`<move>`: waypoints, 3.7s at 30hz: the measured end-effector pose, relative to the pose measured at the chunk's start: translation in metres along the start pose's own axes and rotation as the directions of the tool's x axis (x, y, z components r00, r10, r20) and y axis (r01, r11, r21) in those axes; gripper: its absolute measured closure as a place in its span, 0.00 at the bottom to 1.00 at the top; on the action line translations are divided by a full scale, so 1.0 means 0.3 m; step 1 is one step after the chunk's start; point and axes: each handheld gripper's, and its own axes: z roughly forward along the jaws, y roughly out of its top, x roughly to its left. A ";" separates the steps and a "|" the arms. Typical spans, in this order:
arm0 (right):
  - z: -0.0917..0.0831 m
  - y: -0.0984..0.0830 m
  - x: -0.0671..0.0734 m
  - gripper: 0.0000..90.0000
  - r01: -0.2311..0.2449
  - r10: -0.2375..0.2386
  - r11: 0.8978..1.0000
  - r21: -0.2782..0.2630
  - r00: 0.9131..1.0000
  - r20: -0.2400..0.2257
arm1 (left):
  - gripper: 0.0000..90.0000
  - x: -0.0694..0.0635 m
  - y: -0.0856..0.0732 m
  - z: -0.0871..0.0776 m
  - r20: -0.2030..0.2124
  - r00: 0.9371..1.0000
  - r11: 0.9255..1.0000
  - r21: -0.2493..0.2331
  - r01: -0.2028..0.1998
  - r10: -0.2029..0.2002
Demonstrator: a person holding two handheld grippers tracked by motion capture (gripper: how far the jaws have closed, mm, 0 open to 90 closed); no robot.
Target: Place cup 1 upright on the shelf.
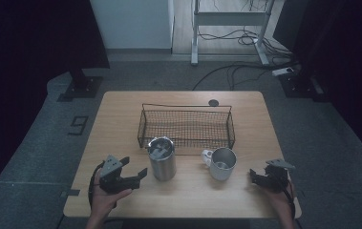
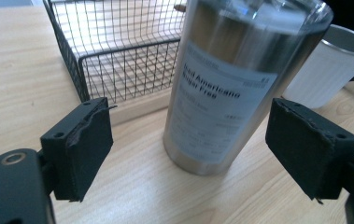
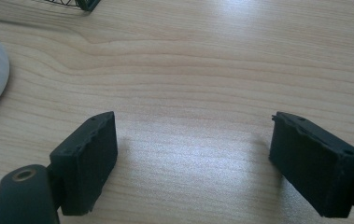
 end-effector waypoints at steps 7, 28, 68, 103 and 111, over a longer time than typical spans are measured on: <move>-0.004 -0.003 -0.002 0.17 -0.004 0.004 1.000 0.000 1.000 0.007 | 0.17 -0.021 0.028 0.006 0.026 1.000 1.000 -0.017 -0.002 0.003; -0.003 -0.003 0.001 0.17 0.003 -0.003 1.000 -0.002 1.000 -0.006 | 0.04 -0.065 0.063 0.106 0.082 0.996 0.999 0.033 -0.026 0.024; -0.003 -0.003 0.002 0.17 0.014 -0.014 1.000 0.000 1.000 -0.014 | 0.01 -0.108 0.080 0.280 0.042 0.998 0.999 -0.004 -0.049 0.050; -0.003 -0.003 0.002 0.17 0.006 -0.006 1.000 -0.001 1.000 -0.010 | 0.00 -0.111 0.081 0.317 0.033 0.998 0.998 -0.053 -0.046 0.048; -0.003 -0.003 0.002 0.17 0.005 -0.005 1.000 -0.001 1.000 -0.011 | 0.02 -0.111 0.078 0.325 0.025 0.998 0.996 -0.062 -0.058 0.059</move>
